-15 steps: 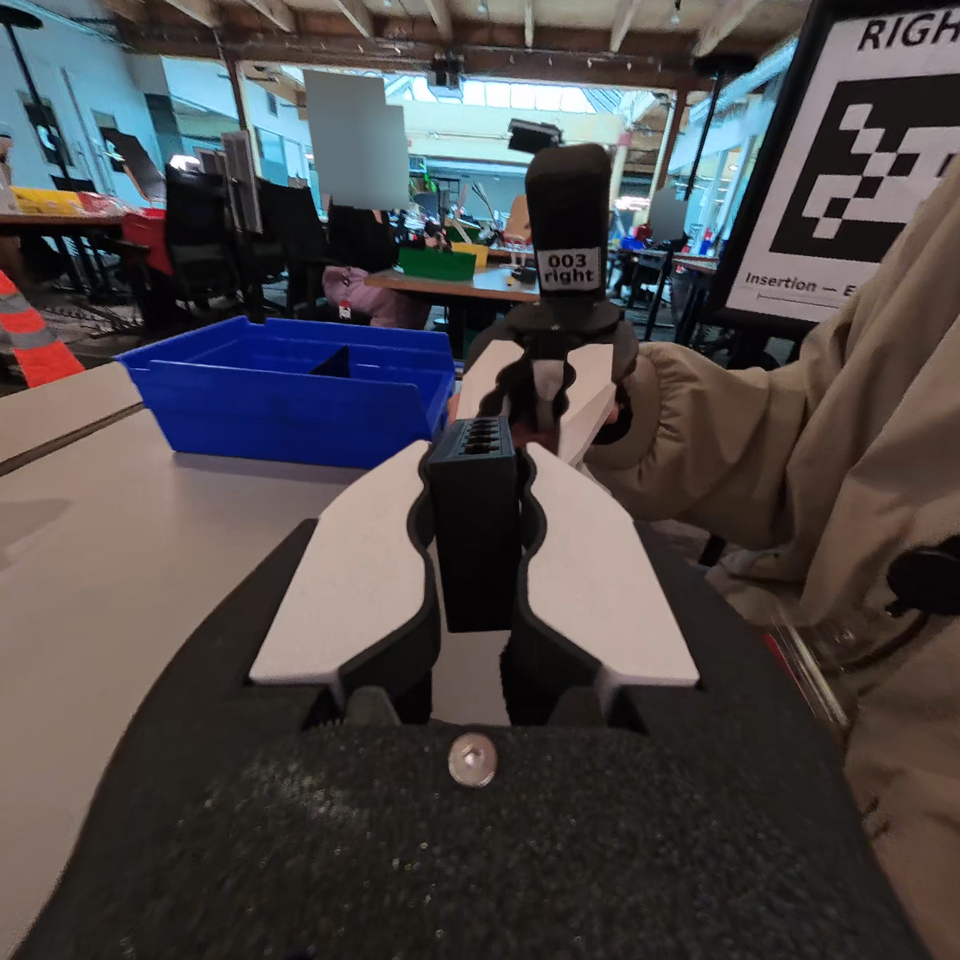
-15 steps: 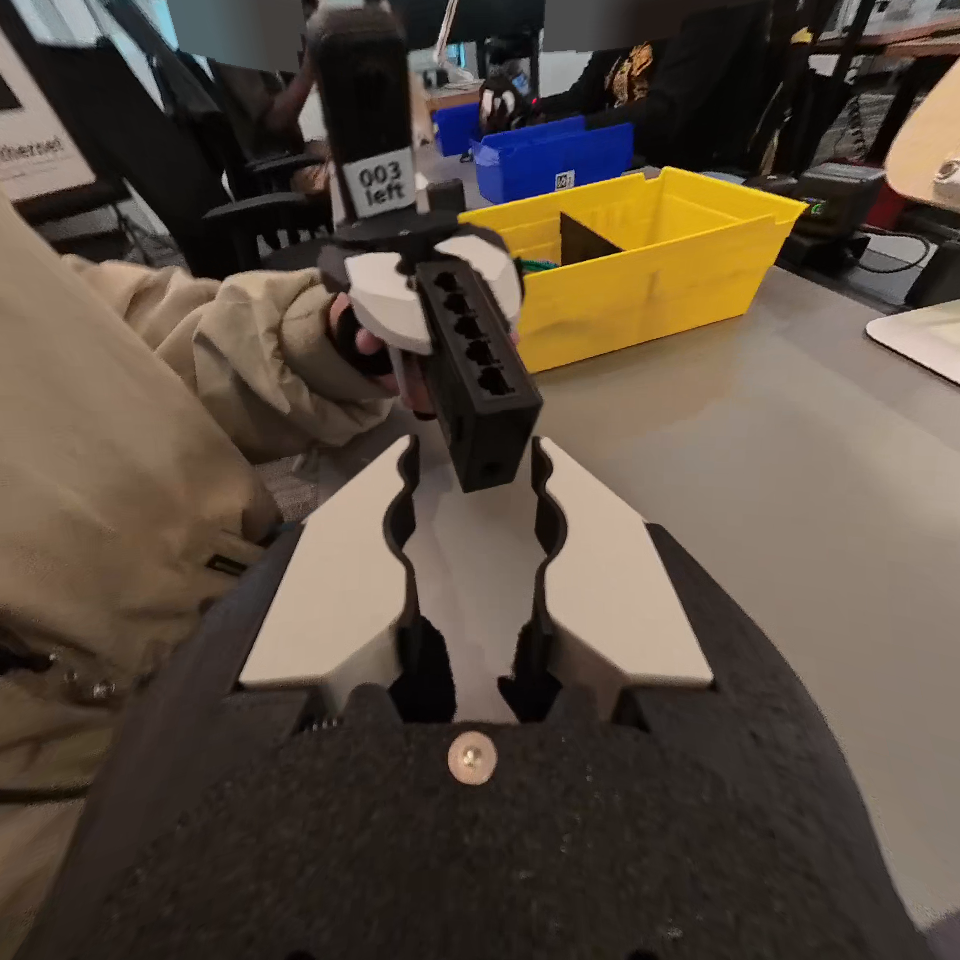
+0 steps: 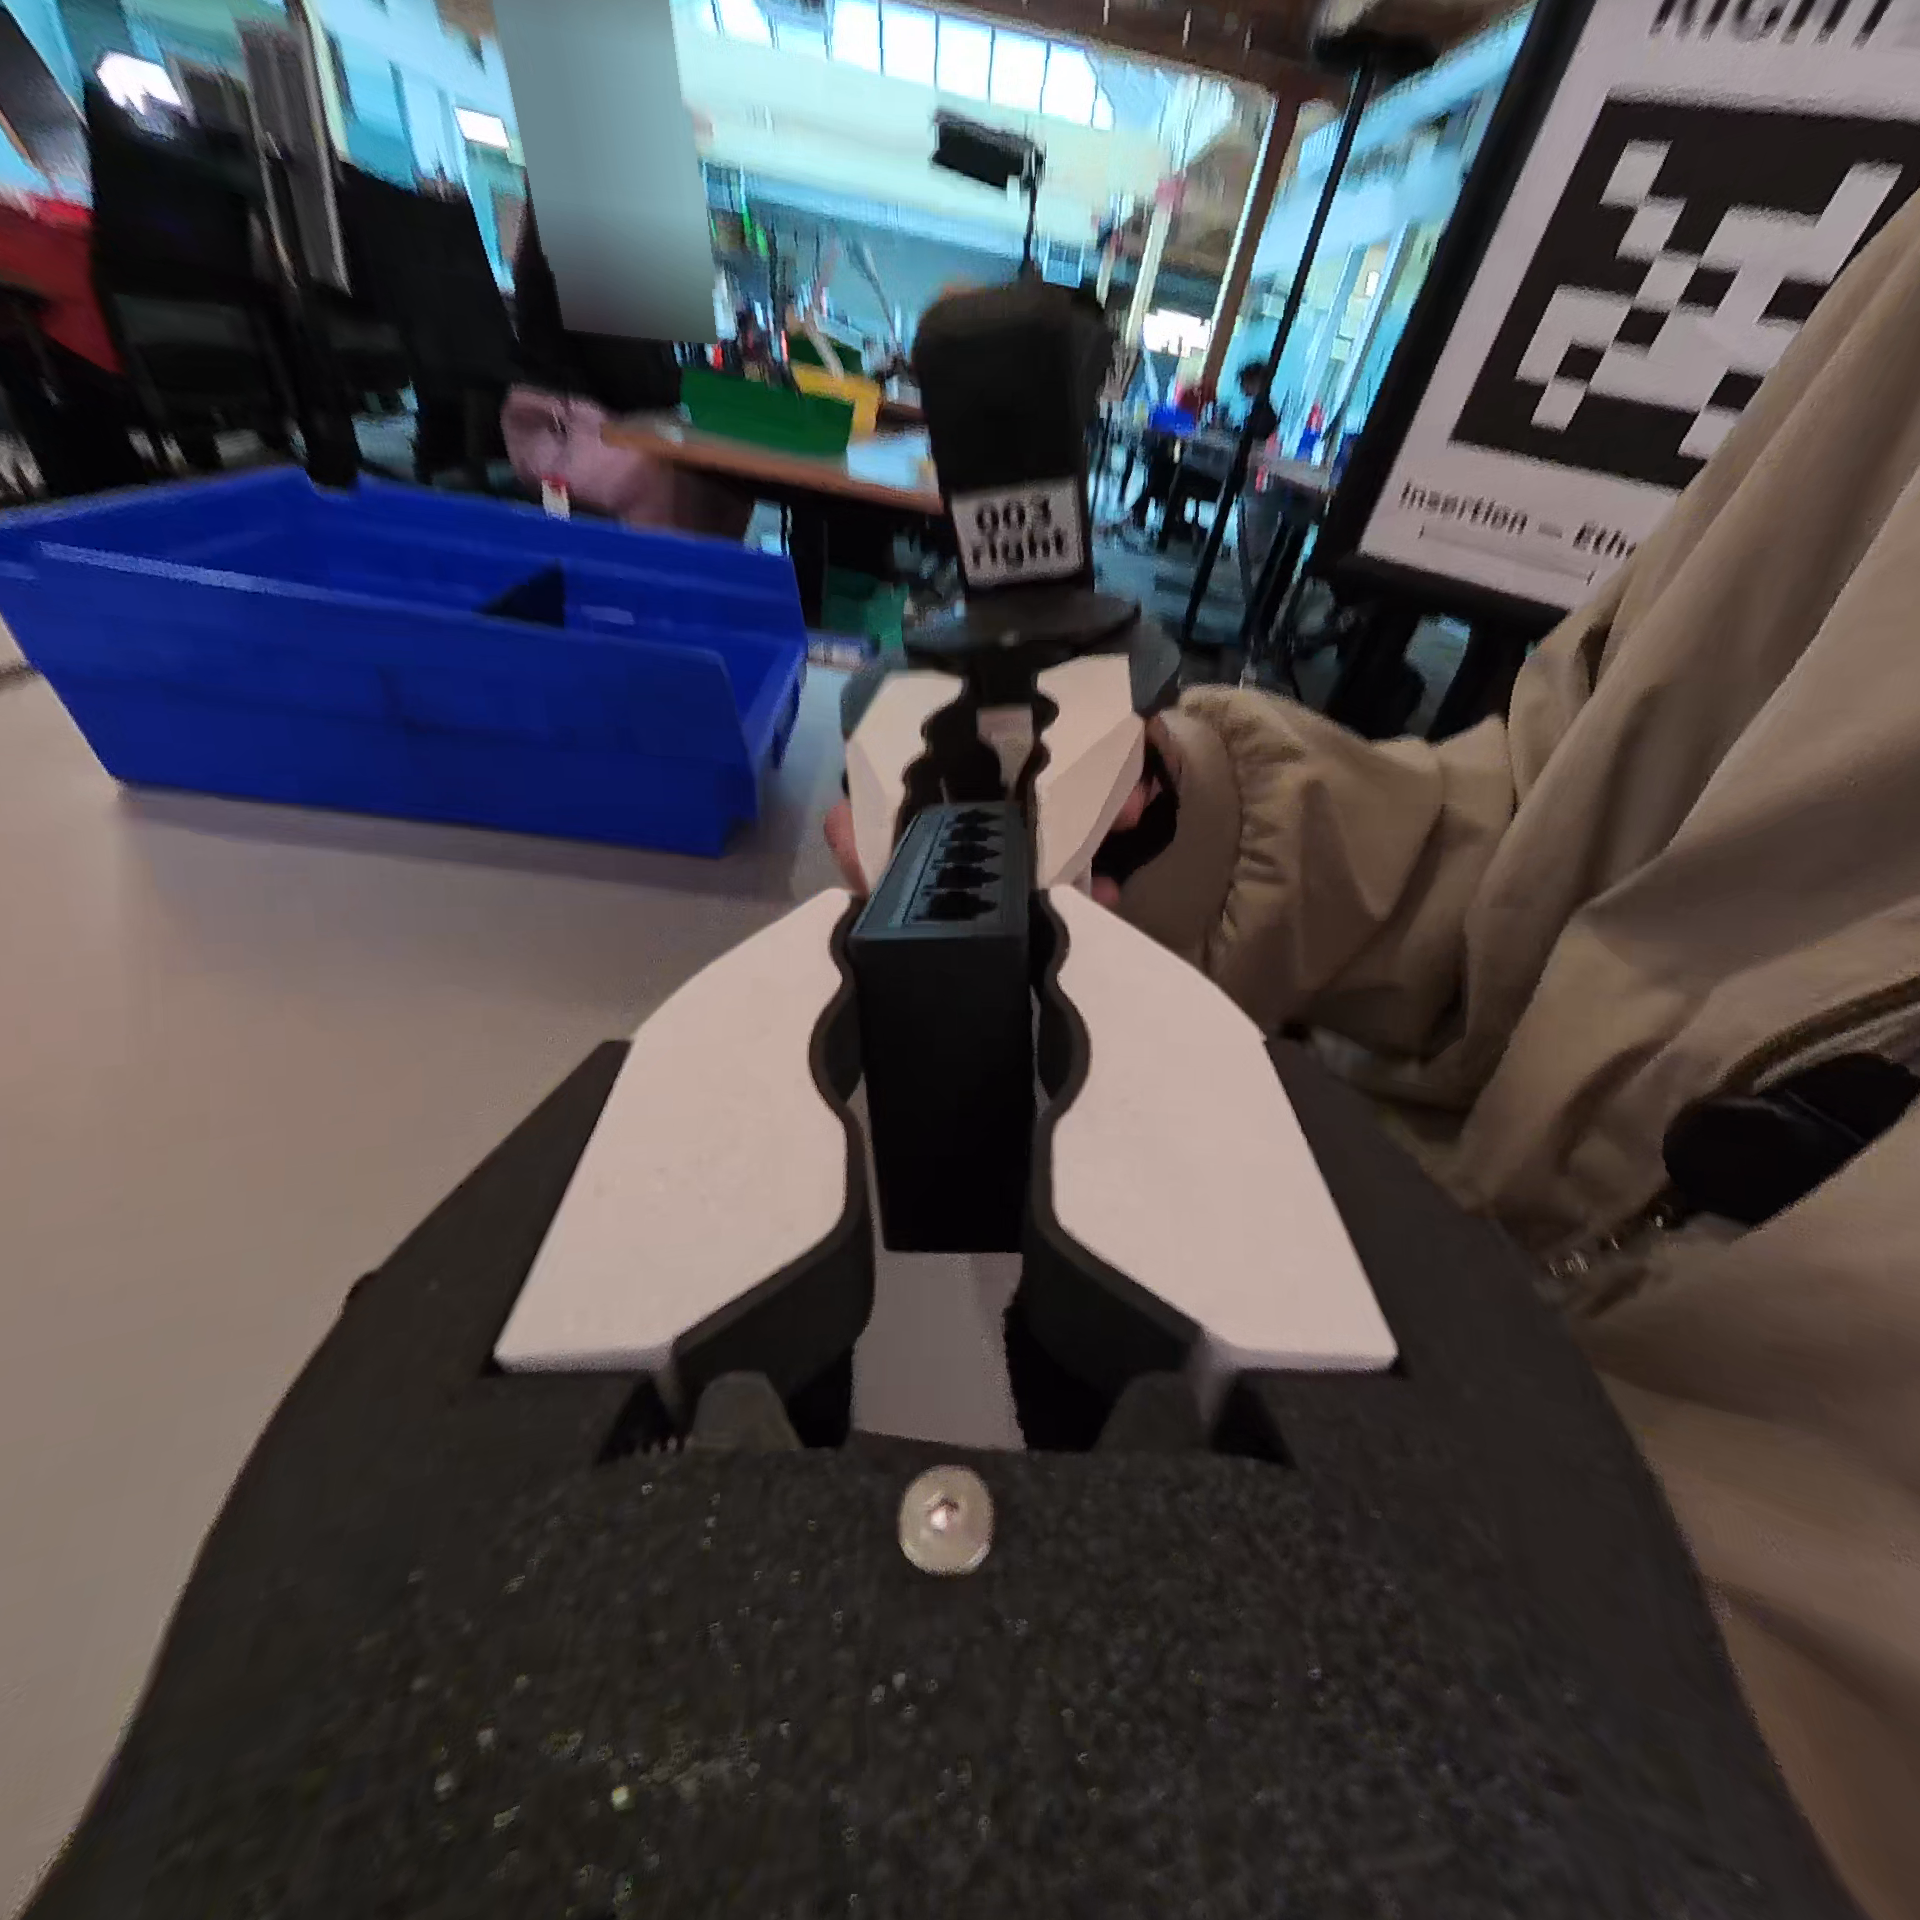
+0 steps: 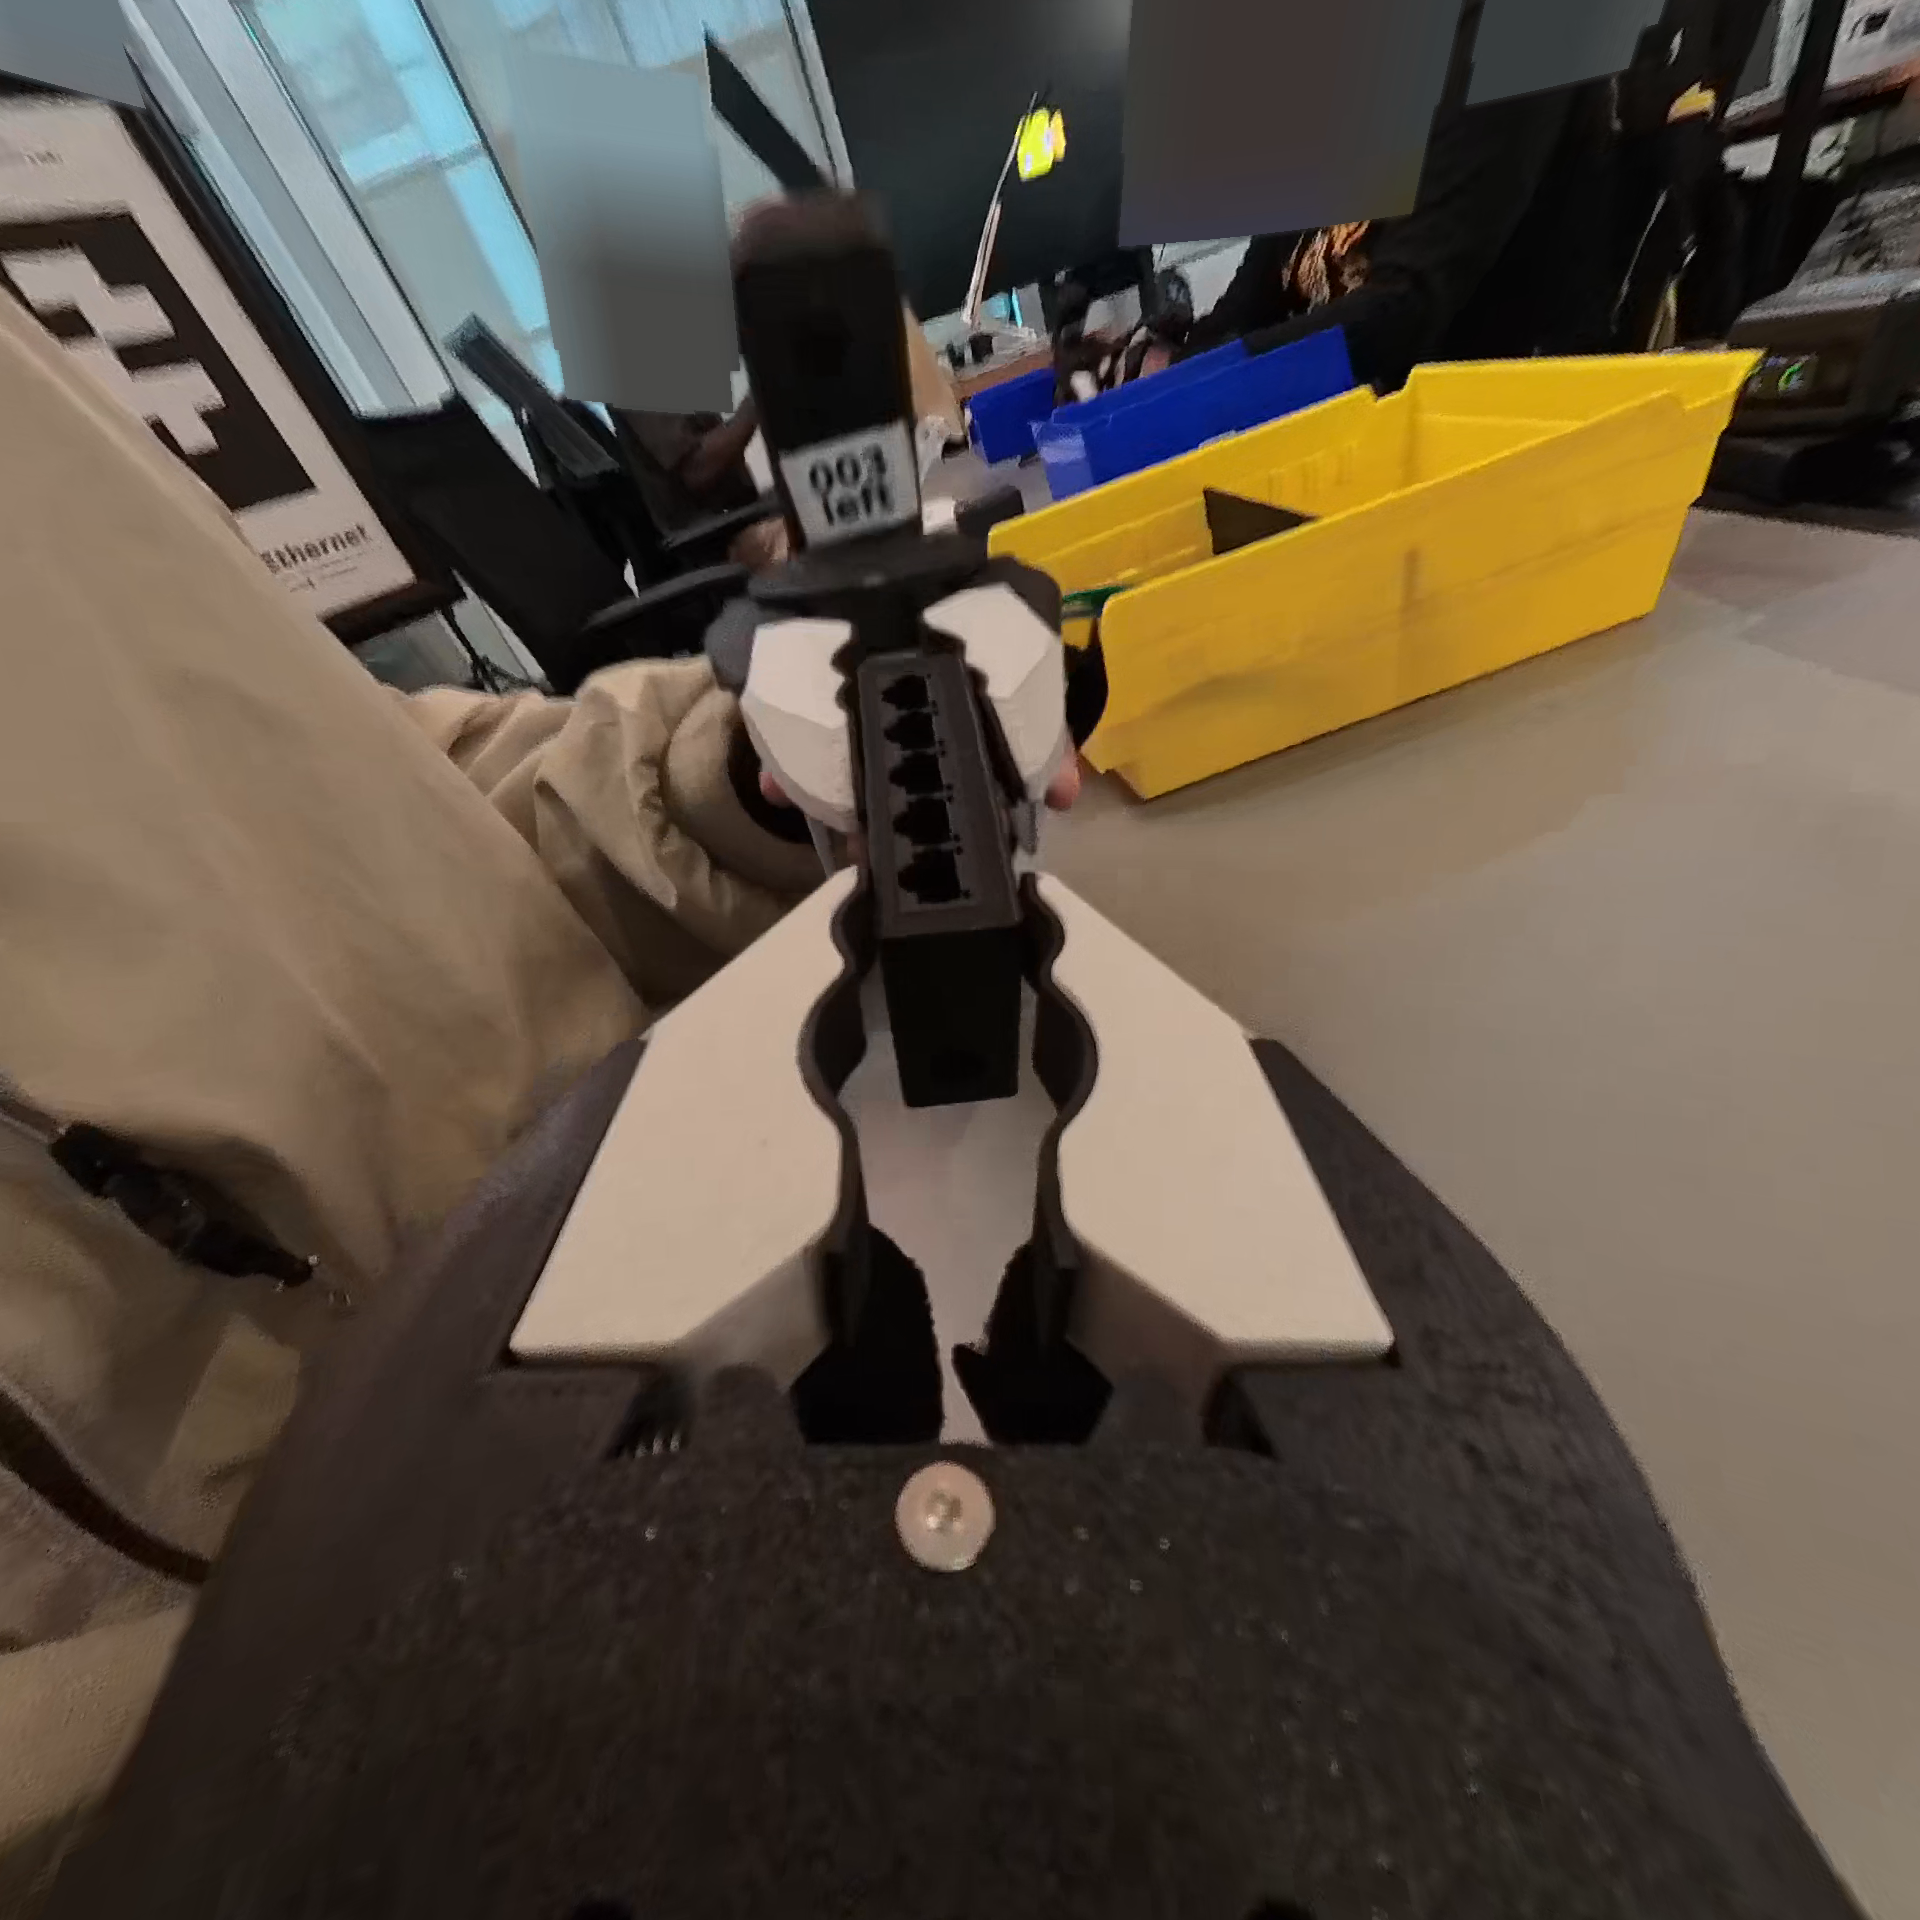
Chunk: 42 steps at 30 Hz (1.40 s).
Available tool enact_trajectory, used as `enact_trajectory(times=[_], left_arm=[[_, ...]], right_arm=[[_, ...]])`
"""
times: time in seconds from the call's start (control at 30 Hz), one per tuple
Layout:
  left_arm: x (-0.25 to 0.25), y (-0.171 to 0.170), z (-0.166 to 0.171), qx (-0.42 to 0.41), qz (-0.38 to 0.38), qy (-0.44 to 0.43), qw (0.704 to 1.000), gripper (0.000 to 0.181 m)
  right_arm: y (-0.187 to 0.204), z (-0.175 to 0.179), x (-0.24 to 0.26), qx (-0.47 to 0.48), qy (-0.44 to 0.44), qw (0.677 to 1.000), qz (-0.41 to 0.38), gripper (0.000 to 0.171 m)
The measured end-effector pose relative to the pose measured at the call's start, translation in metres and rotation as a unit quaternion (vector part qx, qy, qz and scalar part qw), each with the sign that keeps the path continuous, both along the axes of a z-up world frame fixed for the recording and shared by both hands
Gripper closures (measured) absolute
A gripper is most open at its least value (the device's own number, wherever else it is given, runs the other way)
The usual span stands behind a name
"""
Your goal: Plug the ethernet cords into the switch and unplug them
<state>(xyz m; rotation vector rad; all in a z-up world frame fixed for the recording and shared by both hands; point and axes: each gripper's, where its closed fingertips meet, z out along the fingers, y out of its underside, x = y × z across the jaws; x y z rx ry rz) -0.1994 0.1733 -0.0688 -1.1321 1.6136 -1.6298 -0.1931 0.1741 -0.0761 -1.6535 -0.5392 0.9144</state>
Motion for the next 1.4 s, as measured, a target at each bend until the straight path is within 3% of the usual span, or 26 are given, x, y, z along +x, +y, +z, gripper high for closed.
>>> enact_trajectory(times=[0.13,0.27,0.4,0.43,0.47,0.6,0.73,0.83,0.9,1.0,1.13,1.3,1.33,1.4], left_arm=[[-0.001,0.010,-0.018,0.087,0.029,0.081,0.992,0.137],[0.000,0.004,-0.035,0.162,0.003,0.153,0.975,0.131],[0.002,-0.005,-0.060,0.242,-0.038,0.226,0.943,0.138],[0.001,-0.008,-0.067,0.259,-0.052,0.243,0.933,0.151],[0.001,-0.008,-0.072,0.277,-0.058,0.255,0.925,0.153],[0.010,-0.003,-0.085,0.296,-0.034,0.279,0.913,0.154],[0.035,0.027,-0.068,0.172,0.092,0.268,0.943,0.154],[0.050,0.068,-0.046,-0.048,0.242,0.226,0.942,0.155],[0.053,0.081,-0.033,-0.203,0.277,0.178,0.922,0.155],[0.054,0.087,-0.029,-0.339,0.298,0.139,0.881,0.154],[0.055,0.080,-0.032,-0.435,0.289,0.129,0.843,0.155],[0.060,0.062,-0.029,-0.523,0.250,0.137,0.804,0.154],[0.060,0.061,-0.029,-0.529,0.247,0.140,0.800,0.155],[0.060,0.059,-0.030,-0.525,0.234,0.147,0.805,0.155]], right_arm=[[-0.003,-0.015,0.003,-0.003,-0.113,0.994,0.006,0.145],[-0.004,-0.022,0.001,0.021,-0.190,0.982,0.000,0.145],[-0.007,-0.039,-0.001,0.027,-0.277,0.961,0.001,0.145],[-0.007,-0.043,0.001,0.028,-0.300,0.954,-0.003,0.145],[-0.008,-0.047,0.002,0.027,-0.315,0.949,-0.001,0.146],[-0.003,-0.059,0.013,0.021,-0.344,0.938,-0.029,0.143],[0.020,-0.030,0.040,0.062,-0.302,0.938,-0.156,0.126],[0.027,-0.013,0.051,0.106,-0.310,0.919,-0.220,0.125],[0.033,-0.011,0.046,0.134,-0.332,0.899,-0.253,0.123],[0.045,-0.014,0.043,0.172,-0.392,0.846,-0.319,0.121],[0.055,-0.023,0.037,0.218,-0.485,0.775,-0.341,0.121],[0.067,-0.031,0.042,0.265,-0.575,0.687,-0.357,0.123],[0.067,-0.027,0.047,0.283,-0.591,0.658,-0.372,0.135],[0.066,-0.027,0.049,0.302,-0.610,0.636,-0.364,0.138]])
